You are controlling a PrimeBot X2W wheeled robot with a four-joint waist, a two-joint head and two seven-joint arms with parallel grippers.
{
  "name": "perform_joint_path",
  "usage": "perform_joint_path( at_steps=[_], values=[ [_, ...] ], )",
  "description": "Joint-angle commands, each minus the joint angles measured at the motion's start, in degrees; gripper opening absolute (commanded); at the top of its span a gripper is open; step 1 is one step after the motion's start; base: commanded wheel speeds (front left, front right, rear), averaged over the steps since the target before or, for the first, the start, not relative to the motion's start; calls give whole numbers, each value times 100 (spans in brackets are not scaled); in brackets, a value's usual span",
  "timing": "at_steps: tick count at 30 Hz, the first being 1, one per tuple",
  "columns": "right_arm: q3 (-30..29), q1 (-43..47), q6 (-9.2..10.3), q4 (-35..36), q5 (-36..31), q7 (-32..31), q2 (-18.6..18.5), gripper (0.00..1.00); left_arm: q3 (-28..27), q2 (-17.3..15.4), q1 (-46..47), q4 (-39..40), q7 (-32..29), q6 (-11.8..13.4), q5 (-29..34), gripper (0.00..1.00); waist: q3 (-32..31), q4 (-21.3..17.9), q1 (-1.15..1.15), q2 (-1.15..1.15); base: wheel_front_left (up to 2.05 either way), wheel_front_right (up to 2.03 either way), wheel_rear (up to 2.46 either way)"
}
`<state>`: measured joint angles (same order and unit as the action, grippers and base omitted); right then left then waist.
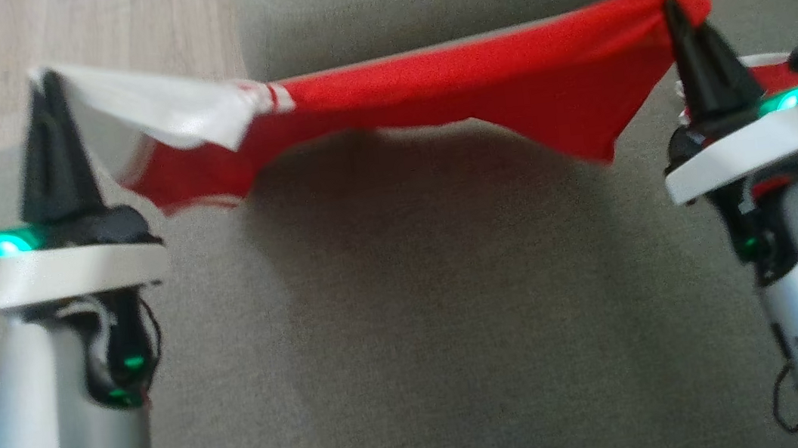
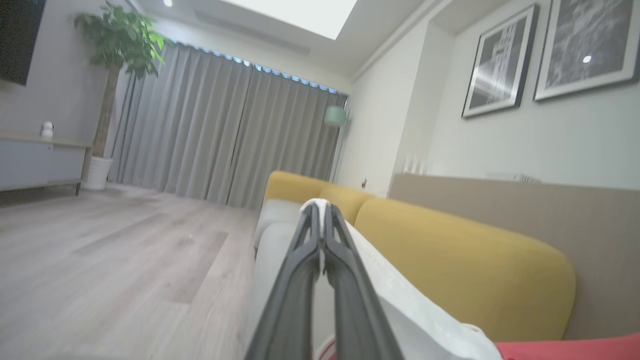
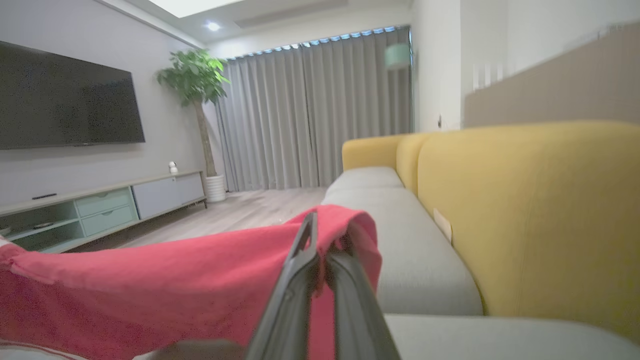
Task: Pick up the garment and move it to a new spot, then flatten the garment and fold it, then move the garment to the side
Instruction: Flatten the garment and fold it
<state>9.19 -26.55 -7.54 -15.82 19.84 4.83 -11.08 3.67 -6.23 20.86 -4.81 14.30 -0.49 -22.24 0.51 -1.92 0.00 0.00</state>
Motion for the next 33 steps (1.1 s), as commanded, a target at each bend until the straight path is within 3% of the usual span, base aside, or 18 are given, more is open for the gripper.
perform_joint_path(
  at_steps=[1, 12, 18, 23, 27, 30, 31, 33],
  values=[
    [41, -226, 5, 391, -49, -108, -82, 0, -268, -161, 357, 376, 35, 22, -46, 0, -129, -23, 0, 0, 0, 0, 0],
    [-556, 350, 5, 2968, -218, -1606, -108, 0, -498, -302, 497, 2687, -915, 398, -320, 0, -248, 62, 0, 0, 0, 0, 0],
    [-745, 128, 5, 3559, -390, -2327, -81, 0, -444, -638, 1347, 2745, -1620, 434, -262, 0, 248, 204, 0, 0, 0, 0, 0],
    [-770, -1050, 5, 2784, -180, -2512, -67, 0, -353, -910, 2609, 1438, -1801, 199, -274, 0, 1038, 223, 0, 0, 0, 0, 0],
    [-591, -2506, 5, 1309, -175, -2244, -126, 0, -215, -1169, 3851, -74, -1544, -71, -46, 0, 1595, 169, 0, 0, 0, 0, 0],
    [-360, -3640, 5, 13, -340, -1775, -167, 0, -115, -1270, 4846, -1232, -1126, -183, 175, 0, 1864, 174, 0, 0, 0, 0, 0],
    [-360, -3640, 5, 13, -340, -1775, -167, 0, -115, -1270, 4846, -1232, -1126, -183, 175, 0, 1864, 174, 0, 0, 0, 0, 0],
    [-209, -4358, 5, -742, -517, -1315, -209, 0, -82, -1270, 5467, -1896, -791, -201, 278, 0, 1975, 207, 0, 0, 0, 0, 0]
  ],
)
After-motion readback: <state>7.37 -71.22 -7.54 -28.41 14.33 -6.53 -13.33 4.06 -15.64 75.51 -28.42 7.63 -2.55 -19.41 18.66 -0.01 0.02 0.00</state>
